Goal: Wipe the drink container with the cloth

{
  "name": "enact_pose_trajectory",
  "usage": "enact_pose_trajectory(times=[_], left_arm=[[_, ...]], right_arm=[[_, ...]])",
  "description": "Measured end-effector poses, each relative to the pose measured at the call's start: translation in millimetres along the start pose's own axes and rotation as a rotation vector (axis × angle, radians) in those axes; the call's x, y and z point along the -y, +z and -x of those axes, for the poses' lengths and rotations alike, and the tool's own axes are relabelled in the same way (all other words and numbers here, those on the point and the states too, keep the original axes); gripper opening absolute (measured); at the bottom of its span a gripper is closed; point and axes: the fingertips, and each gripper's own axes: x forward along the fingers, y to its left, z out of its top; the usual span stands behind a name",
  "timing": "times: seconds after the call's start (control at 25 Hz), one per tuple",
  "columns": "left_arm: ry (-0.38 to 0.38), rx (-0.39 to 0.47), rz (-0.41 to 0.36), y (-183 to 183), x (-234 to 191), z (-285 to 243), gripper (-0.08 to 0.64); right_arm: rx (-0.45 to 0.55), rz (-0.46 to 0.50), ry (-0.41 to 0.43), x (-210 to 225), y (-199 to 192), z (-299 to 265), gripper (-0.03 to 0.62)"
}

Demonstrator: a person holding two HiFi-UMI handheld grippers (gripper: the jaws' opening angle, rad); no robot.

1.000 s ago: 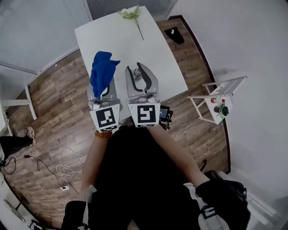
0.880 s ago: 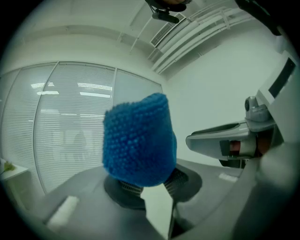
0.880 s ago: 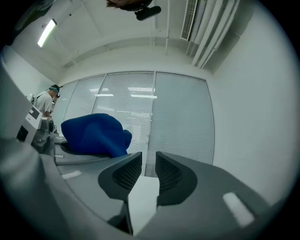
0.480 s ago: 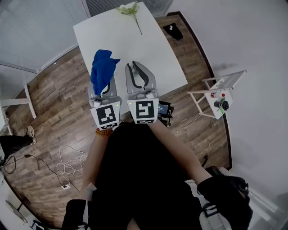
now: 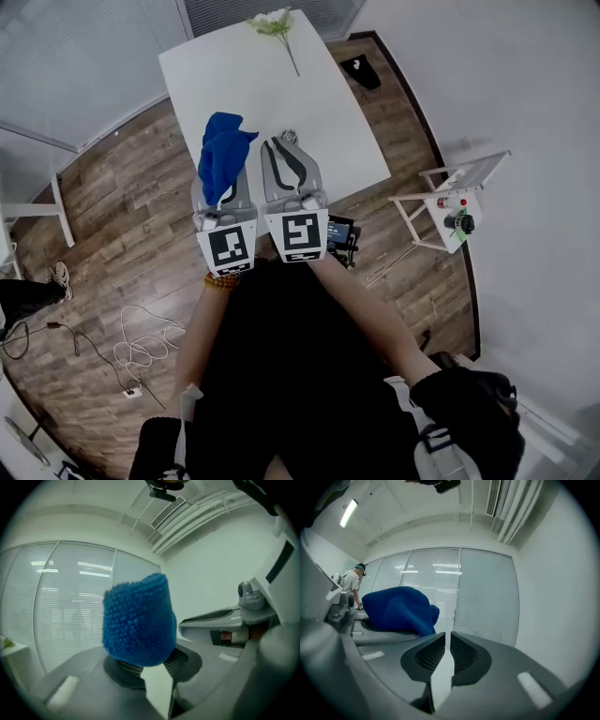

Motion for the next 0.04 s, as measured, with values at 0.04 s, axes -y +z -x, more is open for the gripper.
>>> enact_pose_trajectory(times=[0.04], left_arm=[[0.0, -0.002, 0.002, -0.9, -0.8, 2.7, 0.189]], right_arm=[[-0.004, -0.002, 0.003, -3.0, -1.2, 1.4, 0.054]])
